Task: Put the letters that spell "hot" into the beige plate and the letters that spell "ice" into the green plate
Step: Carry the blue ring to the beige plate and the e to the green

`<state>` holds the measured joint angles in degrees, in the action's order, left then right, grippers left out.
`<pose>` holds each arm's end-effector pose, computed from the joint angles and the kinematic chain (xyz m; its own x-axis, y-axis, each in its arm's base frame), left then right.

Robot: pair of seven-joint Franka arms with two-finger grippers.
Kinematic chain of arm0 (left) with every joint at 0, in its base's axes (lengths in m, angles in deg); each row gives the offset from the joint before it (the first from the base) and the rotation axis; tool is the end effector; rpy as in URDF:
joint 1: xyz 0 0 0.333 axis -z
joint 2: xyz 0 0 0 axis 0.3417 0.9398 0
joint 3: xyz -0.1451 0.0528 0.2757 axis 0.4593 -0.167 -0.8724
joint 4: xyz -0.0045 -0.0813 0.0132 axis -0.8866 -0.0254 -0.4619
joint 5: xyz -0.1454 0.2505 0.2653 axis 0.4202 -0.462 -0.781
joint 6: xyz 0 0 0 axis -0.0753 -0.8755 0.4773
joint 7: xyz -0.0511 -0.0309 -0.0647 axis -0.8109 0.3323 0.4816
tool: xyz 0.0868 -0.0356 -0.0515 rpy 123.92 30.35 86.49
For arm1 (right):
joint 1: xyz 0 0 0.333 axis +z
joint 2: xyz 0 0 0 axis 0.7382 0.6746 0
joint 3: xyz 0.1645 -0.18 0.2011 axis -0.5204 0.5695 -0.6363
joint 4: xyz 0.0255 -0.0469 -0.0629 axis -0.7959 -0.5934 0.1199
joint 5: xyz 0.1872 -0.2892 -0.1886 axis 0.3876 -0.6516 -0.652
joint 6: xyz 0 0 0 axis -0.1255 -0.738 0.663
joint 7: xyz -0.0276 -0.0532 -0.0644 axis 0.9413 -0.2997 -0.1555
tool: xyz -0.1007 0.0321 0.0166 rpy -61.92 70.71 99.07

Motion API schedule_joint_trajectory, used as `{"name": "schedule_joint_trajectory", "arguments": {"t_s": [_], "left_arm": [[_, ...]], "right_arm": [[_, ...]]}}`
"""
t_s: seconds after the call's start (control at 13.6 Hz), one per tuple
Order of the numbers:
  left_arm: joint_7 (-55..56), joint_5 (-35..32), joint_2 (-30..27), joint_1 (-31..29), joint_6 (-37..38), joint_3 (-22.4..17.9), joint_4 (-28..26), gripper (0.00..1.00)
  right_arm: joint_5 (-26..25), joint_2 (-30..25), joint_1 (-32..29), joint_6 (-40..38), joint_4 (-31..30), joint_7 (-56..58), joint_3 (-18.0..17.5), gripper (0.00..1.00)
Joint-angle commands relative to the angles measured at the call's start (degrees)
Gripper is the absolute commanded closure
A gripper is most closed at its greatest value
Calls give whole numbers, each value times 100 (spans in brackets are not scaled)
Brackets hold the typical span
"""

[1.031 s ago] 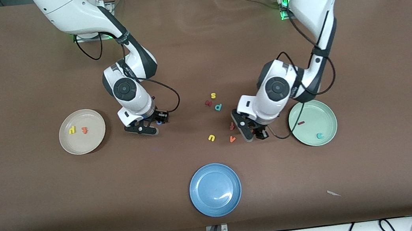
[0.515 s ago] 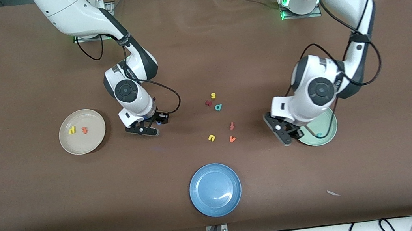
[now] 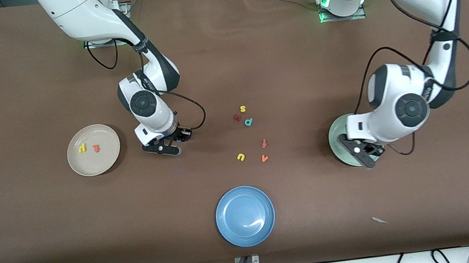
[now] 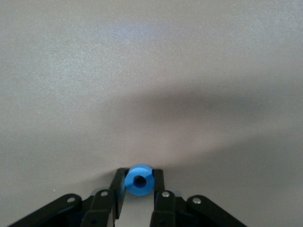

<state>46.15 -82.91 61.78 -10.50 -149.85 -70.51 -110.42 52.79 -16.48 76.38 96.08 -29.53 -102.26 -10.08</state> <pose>0.6703 -0.1158 0.2883 0.6169 -0.7846 -0.0627 -0.7830 -0.6198 0.0522 0.5410 0.3109 0.1778 0.9705 -0.2408 -0.0112 -0.2410 -0.9704 -0.0173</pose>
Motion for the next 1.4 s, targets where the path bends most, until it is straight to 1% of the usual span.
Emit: {"name": "schedule_joint_trajectory", "arguments": {"t_s": [0.0,0.22,0.52,0.74,0.96,1.18,1.33], "left_arm": [[488,-67,-70,-17,511,-50,154,85],[1043,-296,-88,-43,592,-42,172,85],[1070,-296,-88,-306,671,-33,154,85],[1062,-287,-88,-473,671,-33,75,85],[1088,-287,-79,-483,680,-33,-12,85],[1088,-296,26,-492,654,-50,-82,85],[1123,-296,44,-492,610,-50,-127,85]], "right_arm": [[-74,54,29,-35,120,6,43,80],[-82,-174,20,-385,172,41,140,81],[-74,-596,3,-1159,261,619,526,81],[-39,-833,-6,-1800,252,1506,1061,81],[-4,-887,-15,-2223,129,2534,1659,81],[163,-895,-59,-2171,-257,3510,2160,81],[531,-887,-76,-2110,-521,3915,2310,80]]}}
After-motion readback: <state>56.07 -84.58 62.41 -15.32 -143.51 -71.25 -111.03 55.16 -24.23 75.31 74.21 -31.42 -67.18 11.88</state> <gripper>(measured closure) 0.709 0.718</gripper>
